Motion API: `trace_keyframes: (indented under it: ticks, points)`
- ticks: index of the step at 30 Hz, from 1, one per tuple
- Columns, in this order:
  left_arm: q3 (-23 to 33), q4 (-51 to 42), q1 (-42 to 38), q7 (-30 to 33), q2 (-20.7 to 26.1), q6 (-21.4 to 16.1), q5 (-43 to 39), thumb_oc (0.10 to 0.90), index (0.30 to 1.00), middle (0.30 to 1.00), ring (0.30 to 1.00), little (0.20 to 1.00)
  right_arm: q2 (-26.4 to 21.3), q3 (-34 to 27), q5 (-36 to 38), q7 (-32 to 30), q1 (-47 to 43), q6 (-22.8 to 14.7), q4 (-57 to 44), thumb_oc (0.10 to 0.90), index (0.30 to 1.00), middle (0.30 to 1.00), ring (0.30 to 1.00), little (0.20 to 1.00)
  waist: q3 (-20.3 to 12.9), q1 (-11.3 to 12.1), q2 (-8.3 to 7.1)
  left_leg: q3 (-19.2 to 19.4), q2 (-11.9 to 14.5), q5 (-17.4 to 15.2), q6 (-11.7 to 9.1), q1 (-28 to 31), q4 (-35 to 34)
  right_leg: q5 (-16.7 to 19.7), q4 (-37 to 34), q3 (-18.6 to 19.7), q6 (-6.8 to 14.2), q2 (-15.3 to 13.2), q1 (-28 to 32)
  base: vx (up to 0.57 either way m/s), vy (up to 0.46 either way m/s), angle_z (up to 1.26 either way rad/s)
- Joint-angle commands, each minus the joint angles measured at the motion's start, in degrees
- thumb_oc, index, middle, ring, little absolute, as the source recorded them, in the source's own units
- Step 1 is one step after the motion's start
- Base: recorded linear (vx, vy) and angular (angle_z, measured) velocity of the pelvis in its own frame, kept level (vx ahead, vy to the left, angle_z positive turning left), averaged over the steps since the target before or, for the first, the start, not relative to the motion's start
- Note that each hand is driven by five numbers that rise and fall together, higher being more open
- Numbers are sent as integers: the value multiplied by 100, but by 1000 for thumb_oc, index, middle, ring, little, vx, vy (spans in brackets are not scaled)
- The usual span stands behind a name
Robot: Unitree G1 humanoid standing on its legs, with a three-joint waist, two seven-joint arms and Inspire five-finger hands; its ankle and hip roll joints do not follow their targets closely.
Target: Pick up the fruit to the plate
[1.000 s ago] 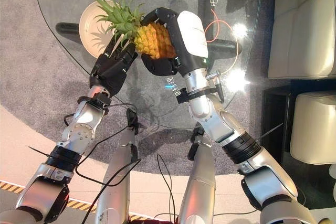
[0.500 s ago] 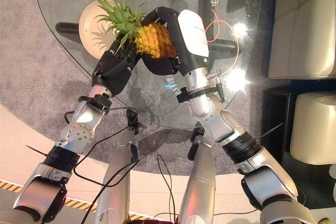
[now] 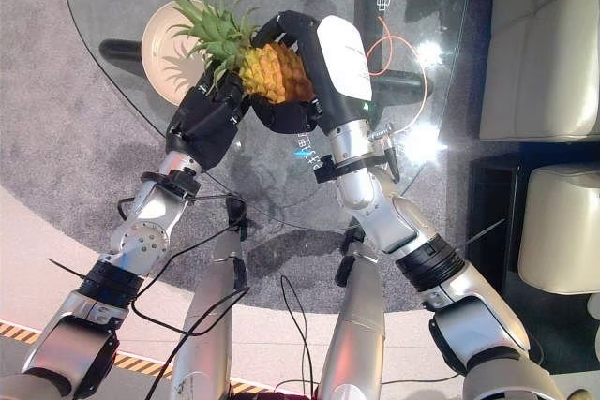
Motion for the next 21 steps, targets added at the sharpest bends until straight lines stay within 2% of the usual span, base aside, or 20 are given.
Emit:
trace_keyframes:
  ticks: [1,7,10,15,21]
  points:
    - [221,-1173,-756,-87,-258,-922,-135,800,900,900,900,900,52,115,-192,107,-634,-576,-1159,100,300,300,300,200,-149,-47,228,-161,213,-373,-88,20,473,814,-1030,-212,394,-336,469,0,0,0]
    - [388,-1343,-706,387,-447,-1438,65,800,900,900,900,900,176,74,-254,135,-632,-563,-1095,100,300,300,300,200,-149,-19,180,-195,203,-378,-89,-12,483,800,-1018,-231,381,-323,461,0,0,0]
    - [454,-1407,-707,508,-519,-1565,138,800,900,900,900,900,233,62,-268,147,-647,-518,-1075,100,300,300,300,200,-149,-4,152,-211,195,-381,-92,-11,482,800,-1036,-245,379,-317,484,0,0,0]
    - [478,-1538,-728,538,-572,-1533,273,800,900,900,900,900,259,81,-264,175,-669,-400,-1095,100,300,300,300,200,-149,4,125,-221,191,-377,-98,-11,469,804,-1055,-259,383,-304,501,0,0,0]
    - [427,-1616,-740,358,-582,-1294,554,800,900,900,900,900,244,55,-229,116,-647,-247,-1025,100,300,300,300,200,-149,-3,134,-215,182,-377,-95,-18,472,807,-1062,-245,382,-301,495,0,0,0]
